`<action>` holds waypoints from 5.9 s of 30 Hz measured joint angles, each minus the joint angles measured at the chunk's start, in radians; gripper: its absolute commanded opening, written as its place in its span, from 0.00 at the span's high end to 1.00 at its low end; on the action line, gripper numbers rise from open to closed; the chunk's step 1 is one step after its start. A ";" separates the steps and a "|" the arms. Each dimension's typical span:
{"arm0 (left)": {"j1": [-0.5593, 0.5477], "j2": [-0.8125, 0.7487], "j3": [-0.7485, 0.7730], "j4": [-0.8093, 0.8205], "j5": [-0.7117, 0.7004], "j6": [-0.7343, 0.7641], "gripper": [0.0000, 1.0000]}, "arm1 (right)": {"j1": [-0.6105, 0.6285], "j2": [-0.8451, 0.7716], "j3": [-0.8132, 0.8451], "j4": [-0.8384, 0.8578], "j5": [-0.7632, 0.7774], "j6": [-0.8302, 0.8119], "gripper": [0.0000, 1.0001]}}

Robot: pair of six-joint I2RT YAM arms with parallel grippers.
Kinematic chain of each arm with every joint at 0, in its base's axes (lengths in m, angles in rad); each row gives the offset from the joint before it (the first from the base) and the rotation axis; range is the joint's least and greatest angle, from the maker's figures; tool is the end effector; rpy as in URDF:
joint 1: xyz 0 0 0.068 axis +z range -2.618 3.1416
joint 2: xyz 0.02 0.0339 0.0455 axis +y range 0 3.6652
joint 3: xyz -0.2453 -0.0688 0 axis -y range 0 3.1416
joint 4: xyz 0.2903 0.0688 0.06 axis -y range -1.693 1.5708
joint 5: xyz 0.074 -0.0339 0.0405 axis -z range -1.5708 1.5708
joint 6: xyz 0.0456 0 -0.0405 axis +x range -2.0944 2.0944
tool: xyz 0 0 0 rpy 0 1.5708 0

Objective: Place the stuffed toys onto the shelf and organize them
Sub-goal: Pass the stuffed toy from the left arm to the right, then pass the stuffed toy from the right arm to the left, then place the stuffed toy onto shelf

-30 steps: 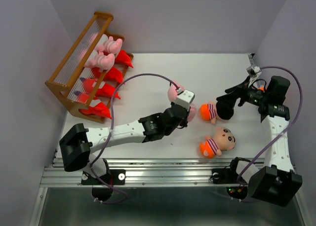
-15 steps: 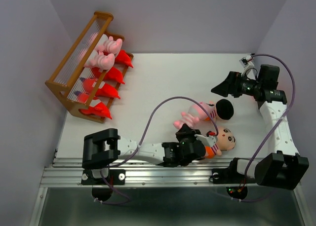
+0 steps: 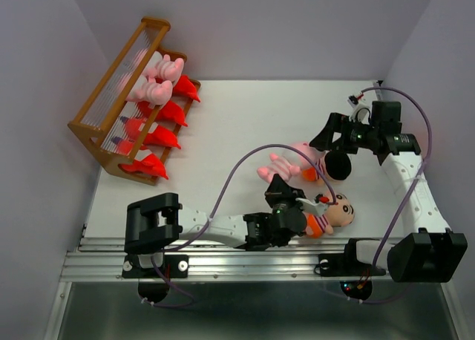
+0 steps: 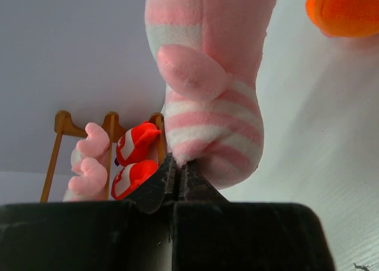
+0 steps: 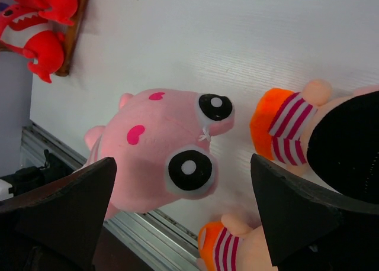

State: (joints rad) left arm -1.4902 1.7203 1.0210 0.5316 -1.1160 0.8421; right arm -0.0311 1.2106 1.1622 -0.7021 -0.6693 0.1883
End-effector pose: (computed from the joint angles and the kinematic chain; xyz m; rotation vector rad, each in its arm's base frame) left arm 0.0738 -0.4054 0.1994 1.0485 1.2944 0.4754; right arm 0.3074 0.0187 0.3141 -0.0915 2.2654 0.8536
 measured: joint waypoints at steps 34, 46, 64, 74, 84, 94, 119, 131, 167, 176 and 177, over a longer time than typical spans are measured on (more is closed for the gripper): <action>0.000 0.093 0.129 -0.095 0.039 -0.357 0.01 | 0.013 0.014 -0.157 0.243 -0.163 0.166 0.99; 0.182 -0.340 0.009 -0.271 0.636 -0.983 0.01 | -0.066 -0.011 -0.124 0.348 -0.112 -0.026 0.99; 0.474 -0.386 -0.171 -0.186 1.237 -1.297 0.06 | -0.127 0.078 -0.103 0.374 -0.675 -0.138 0.99; 0.508 -0.406 -0.192 -0.174 1.256 -1.307 0.07 | -0.127 0.048 -0.103 0.375 -0.724 -0.146 0.99; 0.537 -0.440 -0.212 -0.176 1.248 -1.308 0.18 | -0.127 0.044 -0.103 0.372 -0.782 -0.146 0.99; 0.537 -0.374 -0.211 -0.123 1.321 -1.335 0.34 | -0.127 0.035 -0.113 0.369 -0.797 -0.148 0.99; 0.488 -0.446 -0.381 0.332 1.035 -1.474 0.34 | -0.127 0.098 -0.040 0.369 -0.781 -0.026 0.99; 0.458 -0.394 -0.381 0.423 0.968 -1.500 0.34 | -0.127 0.097 0.028 0.370 -0.771 0.037 0.99; 0.402 -0.494 -0.366 0.292 0.734 -1.478 1.00 | -0.133 0.092 0.003 0.371 -0.699 -0.024 0.00; 0.315 -0.687 -0.275 -0.284 0.294 -1.598 1.00 | -0.132 0.028 -0.145 0.396 -0.364 -0.087 0.00; 0.307 -0.687 -0.257 -0.343 0.265 -1.626 1.00 | -0.132 0.032 -0.167 0.404 -0.349 -0.088 0.00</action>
State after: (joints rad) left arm -1.1828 1.0332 0.7639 0.1890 -0.8513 -0.7841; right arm -0.1635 1.2423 0.9955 -0.2977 -1.0183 0.1005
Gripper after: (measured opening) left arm 0.063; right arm 0.998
